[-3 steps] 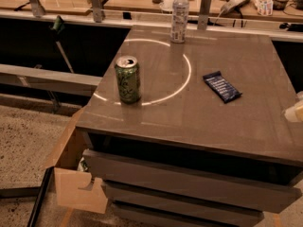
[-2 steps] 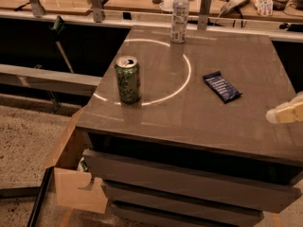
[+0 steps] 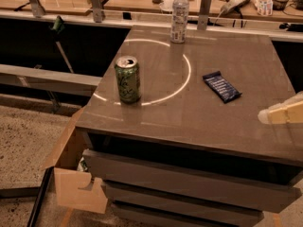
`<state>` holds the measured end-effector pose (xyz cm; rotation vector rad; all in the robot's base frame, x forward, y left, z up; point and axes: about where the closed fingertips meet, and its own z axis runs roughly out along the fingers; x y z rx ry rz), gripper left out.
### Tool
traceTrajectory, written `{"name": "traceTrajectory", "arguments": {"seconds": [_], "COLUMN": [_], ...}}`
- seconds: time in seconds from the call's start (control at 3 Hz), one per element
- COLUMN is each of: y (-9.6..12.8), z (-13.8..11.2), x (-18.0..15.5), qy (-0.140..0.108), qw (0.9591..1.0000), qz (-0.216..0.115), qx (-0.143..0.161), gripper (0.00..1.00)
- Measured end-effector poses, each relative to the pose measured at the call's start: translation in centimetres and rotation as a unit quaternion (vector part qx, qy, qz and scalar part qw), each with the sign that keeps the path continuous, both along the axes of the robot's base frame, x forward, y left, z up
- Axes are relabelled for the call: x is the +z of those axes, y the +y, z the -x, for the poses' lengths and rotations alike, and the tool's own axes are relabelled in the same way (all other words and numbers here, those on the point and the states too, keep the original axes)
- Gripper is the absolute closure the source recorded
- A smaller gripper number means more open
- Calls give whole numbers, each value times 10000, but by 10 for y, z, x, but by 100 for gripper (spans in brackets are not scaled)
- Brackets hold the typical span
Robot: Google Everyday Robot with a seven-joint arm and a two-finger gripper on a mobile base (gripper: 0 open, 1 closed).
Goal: Move rxbar blueberry near blue plastic bottle
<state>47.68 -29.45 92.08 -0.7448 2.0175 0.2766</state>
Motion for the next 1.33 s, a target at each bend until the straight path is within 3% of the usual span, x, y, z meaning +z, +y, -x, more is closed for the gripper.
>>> {"name": "traceTrajectory", "arguments": {"seconds": [0.67,1.33], "y": [47,55], "z": [-20,-64], "x": [-27,-64], "qy": [-371,-344], "qw": [9986,9959], "qz": [-343,-485], "qx": [-150,-684], "gripper": [0,0]}}
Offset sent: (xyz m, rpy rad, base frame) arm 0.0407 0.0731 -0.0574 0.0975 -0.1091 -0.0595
